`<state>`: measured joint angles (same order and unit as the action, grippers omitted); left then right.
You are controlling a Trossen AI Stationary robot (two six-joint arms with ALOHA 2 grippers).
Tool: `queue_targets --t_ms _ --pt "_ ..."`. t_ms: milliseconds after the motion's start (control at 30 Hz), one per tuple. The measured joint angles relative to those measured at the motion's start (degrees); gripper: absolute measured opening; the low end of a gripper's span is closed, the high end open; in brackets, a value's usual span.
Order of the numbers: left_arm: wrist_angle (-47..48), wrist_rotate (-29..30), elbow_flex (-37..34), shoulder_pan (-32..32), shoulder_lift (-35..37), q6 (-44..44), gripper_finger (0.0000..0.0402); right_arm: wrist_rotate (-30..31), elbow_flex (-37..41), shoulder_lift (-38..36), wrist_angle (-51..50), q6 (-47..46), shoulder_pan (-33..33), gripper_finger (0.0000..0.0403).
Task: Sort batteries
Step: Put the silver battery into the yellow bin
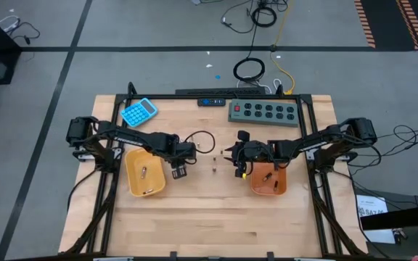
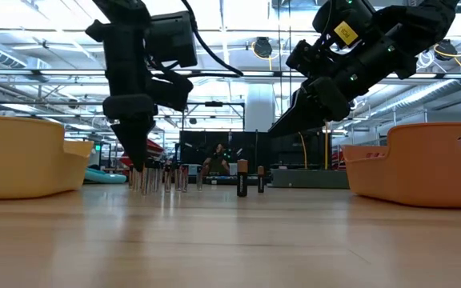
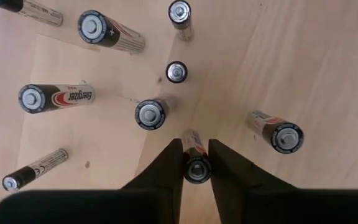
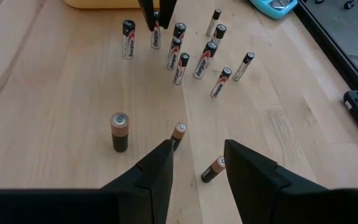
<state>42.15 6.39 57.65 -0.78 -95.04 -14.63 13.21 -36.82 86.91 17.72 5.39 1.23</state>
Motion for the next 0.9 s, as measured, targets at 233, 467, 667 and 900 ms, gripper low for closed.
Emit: queue_targets --t_ms 233,467,667,900 --pt "1.4 0.1 0.0 0.0 0.0 0.0 0.0059 0.0 0.0 0.0 0.0 0.0 0.0 0.0134" --pt "8.8 1.8 2.4 0.4 2.0 0.0 0.0059 0.0 0.0 0.0 0.6 0.0 0.0 0.0134" --pt "19.6 0.7 7.8 2.1 8.7 -4.5 0.0059 0.0 0.0 0.0 0.7 -0.2 0.0 0.0134" --pt "36.6 -13.9 3.7 5.6 14.6 -16.4 0.0059 0.0 0.0 0.0 1.0 -0.4 0.0 0.0134"
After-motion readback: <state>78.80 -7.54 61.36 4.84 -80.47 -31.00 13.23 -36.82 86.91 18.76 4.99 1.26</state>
